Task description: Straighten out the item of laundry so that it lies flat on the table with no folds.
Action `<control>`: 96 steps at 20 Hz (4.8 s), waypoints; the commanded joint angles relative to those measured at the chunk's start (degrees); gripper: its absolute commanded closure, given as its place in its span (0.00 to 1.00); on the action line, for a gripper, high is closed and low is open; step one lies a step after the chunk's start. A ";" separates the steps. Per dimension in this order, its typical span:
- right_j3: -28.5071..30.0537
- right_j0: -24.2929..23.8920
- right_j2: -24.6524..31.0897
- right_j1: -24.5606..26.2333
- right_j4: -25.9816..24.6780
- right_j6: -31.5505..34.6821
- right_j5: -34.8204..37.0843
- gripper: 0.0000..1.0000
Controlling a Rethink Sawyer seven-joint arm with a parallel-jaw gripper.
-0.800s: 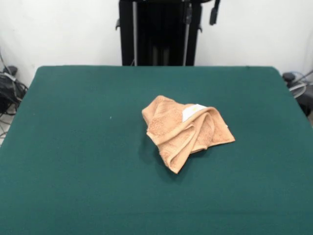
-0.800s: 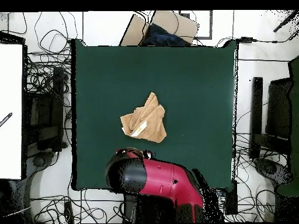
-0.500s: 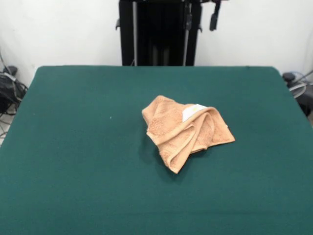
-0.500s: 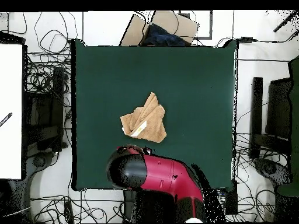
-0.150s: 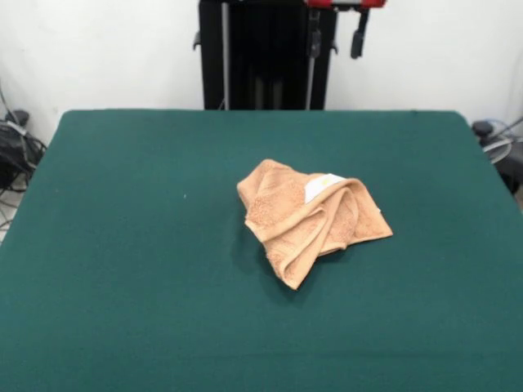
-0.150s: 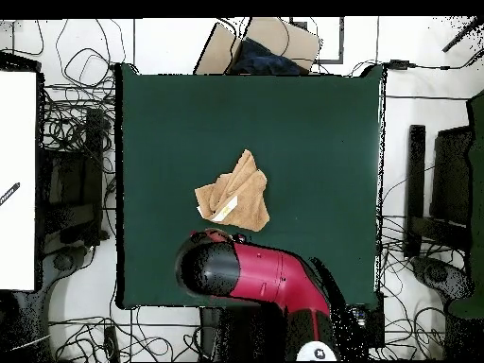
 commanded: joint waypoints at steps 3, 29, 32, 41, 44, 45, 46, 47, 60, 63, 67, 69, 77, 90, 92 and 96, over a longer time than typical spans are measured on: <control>-3.88 -1.92 6.67 4.19 -2.92 -0.42 0.04 0.00; -11.69 -2.91 8.42 6.94 -3.86 -2.91 6.38 0.00; -13.81 -2.90 8.65 8.07 -4.16 -3.47 7.47 0.00; -17.94 -2.88 8.56 10.36 -5.15 -2.92 9.92 0.00; -17.73 -2.66 7.81 9.82 -5.26 -2.25 10.30 0.00; -17.13 -2.66 7.61 9.28 -5.25 -2.16 10.31 0.00; -17.31 -2.56 7.41 9.18 -5.25 -2.02 10.66 0.00; -16.98 -2.49 7.23 8.87 -5.26 -1.89 10.75 0.00; -19.51 -3.98 6.79 9.48 -6.71 -3.05 9.30 0.00; -20.80 -4.98 7.58 10.22 -7.74 -4.01 7.67 0.00; -20.79 -6.26 8.39 10.90 -8.72 -3.95 6.13 0.00; -20.65 -6.81 8.78 11.22 -9.10 -3.81 5.78 0.00; -19.97 -8.01 9.48 14.97 -9.53 -1.93 4.47 0.00; -14.01 -6.17 8.90 18.52 -7.01 5.30 -3.56 0.00; -12.80 -6.77 9.27 18.31 -7.23 4.85 -5.14 0.00; -12.09 -6.78 9.01 17.63 -7.37 5.35 -7.43 0.00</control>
